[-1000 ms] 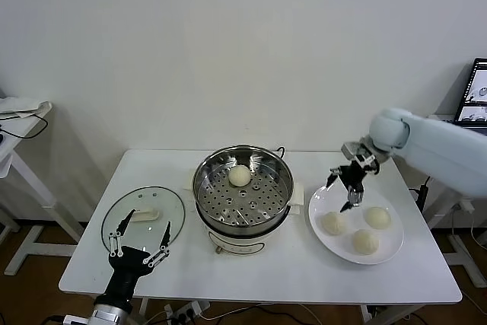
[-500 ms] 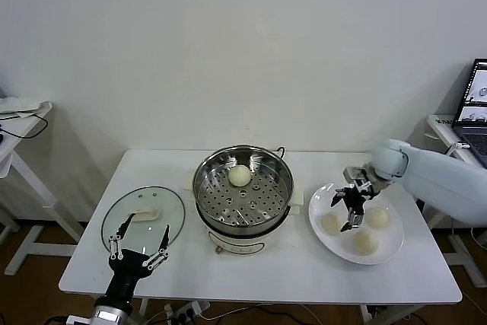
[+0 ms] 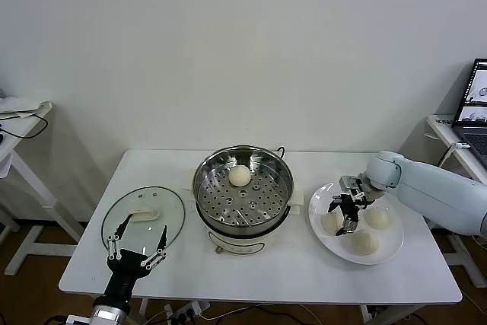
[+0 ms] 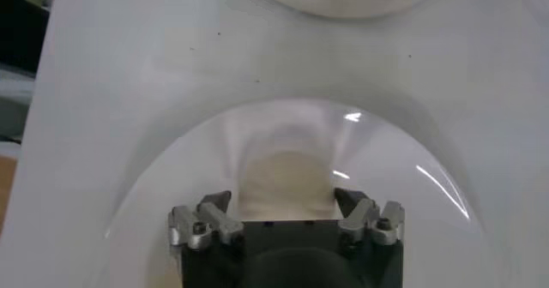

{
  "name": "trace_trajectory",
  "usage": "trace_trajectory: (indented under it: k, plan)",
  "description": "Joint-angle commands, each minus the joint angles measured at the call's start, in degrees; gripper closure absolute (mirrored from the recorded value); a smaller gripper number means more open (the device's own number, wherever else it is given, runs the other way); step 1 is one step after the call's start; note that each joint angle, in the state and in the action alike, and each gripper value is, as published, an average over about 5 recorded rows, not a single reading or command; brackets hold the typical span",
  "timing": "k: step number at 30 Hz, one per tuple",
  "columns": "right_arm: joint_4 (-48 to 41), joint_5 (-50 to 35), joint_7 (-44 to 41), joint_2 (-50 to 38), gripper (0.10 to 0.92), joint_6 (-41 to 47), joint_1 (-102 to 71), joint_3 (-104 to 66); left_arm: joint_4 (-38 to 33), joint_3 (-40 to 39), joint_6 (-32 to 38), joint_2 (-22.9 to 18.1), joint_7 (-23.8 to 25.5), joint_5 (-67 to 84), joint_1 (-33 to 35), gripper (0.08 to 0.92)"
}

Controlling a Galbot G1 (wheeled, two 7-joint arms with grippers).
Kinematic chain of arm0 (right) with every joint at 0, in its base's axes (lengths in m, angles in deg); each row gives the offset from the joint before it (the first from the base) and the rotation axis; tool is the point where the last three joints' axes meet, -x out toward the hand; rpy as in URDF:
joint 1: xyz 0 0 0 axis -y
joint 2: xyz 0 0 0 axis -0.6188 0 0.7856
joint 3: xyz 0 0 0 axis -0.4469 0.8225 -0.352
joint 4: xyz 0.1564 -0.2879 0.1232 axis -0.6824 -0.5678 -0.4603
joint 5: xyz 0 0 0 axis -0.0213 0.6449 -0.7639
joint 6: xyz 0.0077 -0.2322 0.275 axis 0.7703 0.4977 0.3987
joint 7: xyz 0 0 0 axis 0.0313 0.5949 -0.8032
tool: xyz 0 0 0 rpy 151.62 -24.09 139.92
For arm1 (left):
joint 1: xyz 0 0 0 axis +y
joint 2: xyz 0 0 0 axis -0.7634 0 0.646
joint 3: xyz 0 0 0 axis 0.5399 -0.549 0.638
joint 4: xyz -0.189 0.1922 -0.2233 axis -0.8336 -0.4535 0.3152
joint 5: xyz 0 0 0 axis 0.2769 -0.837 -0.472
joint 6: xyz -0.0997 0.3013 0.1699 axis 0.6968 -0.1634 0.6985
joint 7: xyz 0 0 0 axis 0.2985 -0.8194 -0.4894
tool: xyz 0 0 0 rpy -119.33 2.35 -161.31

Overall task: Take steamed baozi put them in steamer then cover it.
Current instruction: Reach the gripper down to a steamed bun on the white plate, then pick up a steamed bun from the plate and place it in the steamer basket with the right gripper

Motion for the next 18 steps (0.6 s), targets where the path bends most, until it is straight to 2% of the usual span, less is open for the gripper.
trace_trajectory:
  k: [1, 9, 14, 18]
  plan:
    - [-0.3, 0.6, 0.8, 0.2, 0.330, 0.1, -0.9, -0.9, 0.2, 0.0, 0.1, 0.0, 0.0, -0.1, -0.1, 0.177]
    - [3.2, 0.2, -3.2, -2.0, 0.358, -0.6, 5.2, -0.1, -0.3, -0.4, 0.0, 0.2, 0.0, 0.0, -0.2, 0.177]
    - [5.8, -2.2, -8.6, -2.6, 0.369, -1.3, 15.7, 4.5, -0.8, -0.7, 0.0, 0.5, -0.1, 0.2, -0.3, 0.177]
    - [6.0, -6.2, -12.8, 0.2, 0.375, -1.4, 26.6, 9.6, -1.1, -1.1, 0.0, 0.7, -0.1, 0.3, -0.6, 0.177]
